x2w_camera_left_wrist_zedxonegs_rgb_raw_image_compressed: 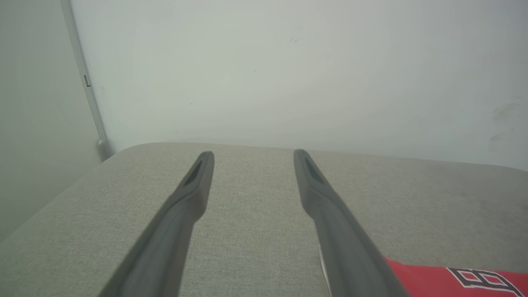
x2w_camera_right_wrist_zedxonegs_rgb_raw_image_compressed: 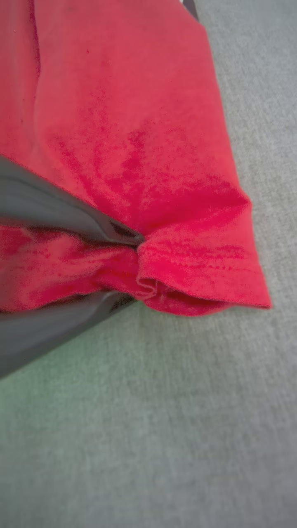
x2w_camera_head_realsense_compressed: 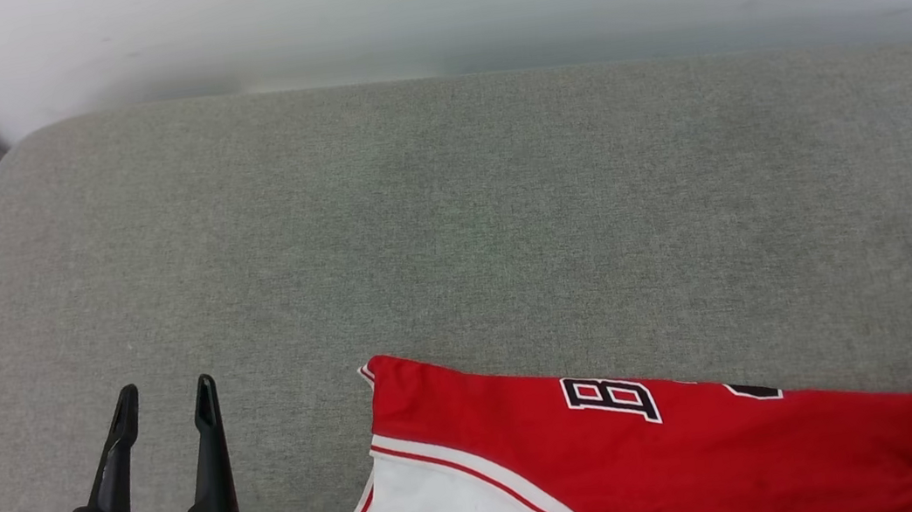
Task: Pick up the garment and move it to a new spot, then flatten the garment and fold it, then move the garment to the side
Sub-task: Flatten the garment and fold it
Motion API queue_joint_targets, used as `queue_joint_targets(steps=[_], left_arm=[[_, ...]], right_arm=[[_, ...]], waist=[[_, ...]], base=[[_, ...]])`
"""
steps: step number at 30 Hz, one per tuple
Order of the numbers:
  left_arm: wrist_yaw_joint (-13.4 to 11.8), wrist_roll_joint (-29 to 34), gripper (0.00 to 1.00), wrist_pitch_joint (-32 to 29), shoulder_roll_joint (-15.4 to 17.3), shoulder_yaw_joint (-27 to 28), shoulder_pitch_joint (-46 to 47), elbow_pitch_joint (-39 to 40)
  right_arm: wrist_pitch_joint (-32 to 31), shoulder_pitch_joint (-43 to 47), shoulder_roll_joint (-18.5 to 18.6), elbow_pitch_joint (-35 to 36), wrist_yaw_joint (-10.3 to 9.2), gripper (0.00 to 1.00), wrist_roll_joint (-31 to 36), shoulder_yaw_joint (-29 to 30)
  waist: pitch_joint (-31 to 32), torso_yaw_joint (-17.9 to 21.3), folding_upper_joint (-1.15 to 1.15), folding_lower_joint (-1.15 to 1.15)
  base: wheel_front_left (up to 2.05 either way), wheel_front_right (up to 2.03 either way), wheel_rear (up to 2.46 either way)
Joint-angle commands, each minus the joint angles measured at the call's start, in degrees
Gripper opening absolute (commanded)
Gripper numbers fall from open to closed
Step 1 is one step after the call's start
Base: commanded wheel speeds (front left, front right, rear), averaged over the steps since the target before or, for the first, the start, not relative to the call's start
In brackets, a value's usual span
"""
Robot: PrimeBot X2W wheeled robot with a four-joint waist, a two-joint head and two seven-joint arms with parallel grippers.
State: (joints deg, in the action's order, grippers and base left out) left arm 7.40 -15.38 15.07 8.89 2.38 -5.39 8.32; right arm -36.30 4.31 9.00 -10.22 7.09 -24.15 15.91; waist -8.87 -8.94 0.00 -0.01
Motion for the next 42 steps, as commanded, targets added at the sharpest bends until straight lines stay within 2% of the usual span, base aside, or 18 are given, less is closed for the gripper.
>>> queue_joint_targets(steps=[1, 5, 10, 15, 19, 23, 28, 35, 42], left_arm=[[0.0, 0.0, 1.00, 0.1, 0.3, 0.0, 0.5, -0.1], [0.1, -0.3, 1.00, 0.1, 0.7, -0.1, 0.2, -0.1], [0.1, -0.3, 1.00, 0.1, 1.0, -0.4, -0.1, -0.1], [0.1, -0.3, 1.00, 0.1, 1.1, -0.7, -0.3, -0.1], [0.1, -0.4, 1.00, 0.1, 1.3, -0.8, -0.9, -0.4], [0.1, -0.2, 1.00, 0.1, 1.4, -0.5, -1.5, -0.5], [0.1, -0.1, 1.00, 0.1, 1.4, -0.8, -2.5, -0.5], [0.1, -0.3, 1.00, 0.1, 1.1, -1.4, -2.8, -1.1], [0.1, -0.3, 1.00, 0.1, 0.9, -2.3, -2.1, -1.6]], right_arm=[[-1.0, 1.1, -3.0, -3.5, 0.67, 0.00, 0.1, -2.6], [2.0, -0.3, -0.6, -2.4, 0.35, 0.00, 1.2, -0.8], [5.3, -2.4, 2.7, -1.9, 0.32, 0.00, 3.6, 4.3], [6.8, -4.6, 4.3, -2.7, 0.36, 0.00, 5.7, 8.9], [5.9, -4.5, 4.8, -3.0, 0.37, 0.00, 6.2, 9.0], [3.7, -2.7, 4.1, -0.4, 0.38, 0.00, 4.8, 6.0], [-0.1, 0.5, 3.0, 6.4, 0.38, 0.00, 2.6, 0.3], [-5.6, 2.9, -2.0, 17.2, 0.39, 0.00, -2.9, -9.5], [-8.9, 1.6, -6.0, 21.1, 0.39, 0.00, -9.3, -17.5]], waist=[[0.1, 0.2, 0.00, 0.01], [0.6, 0.9, 0.00, 0.01], [1.2, 1.7, 0.00, 0.01], [1.6, 2.2, 0.00, 0.01], [2.5, 2.6, 0.00, 0.01], [3.4, 3.0, 0.00, 0.01], [4.5, 3.5, 0.00, 0.01], [5.1, 3.9, 0.00, 0.01], [5.1, 3.1, 0.00, 0.01]], base=[[0.00, 0.00, 0.00], [0.00, 0.00, 0.00], [0.00, 0.00, 0.00], [0.00, 0.00, 0.00], [0.00, 0.00, 0.00], [0.00, 0.00, 0.00], [0.00, 0.00, 0.00], [0.00, 0.00, 0.00], [0.00, 0.00, 0.00]])
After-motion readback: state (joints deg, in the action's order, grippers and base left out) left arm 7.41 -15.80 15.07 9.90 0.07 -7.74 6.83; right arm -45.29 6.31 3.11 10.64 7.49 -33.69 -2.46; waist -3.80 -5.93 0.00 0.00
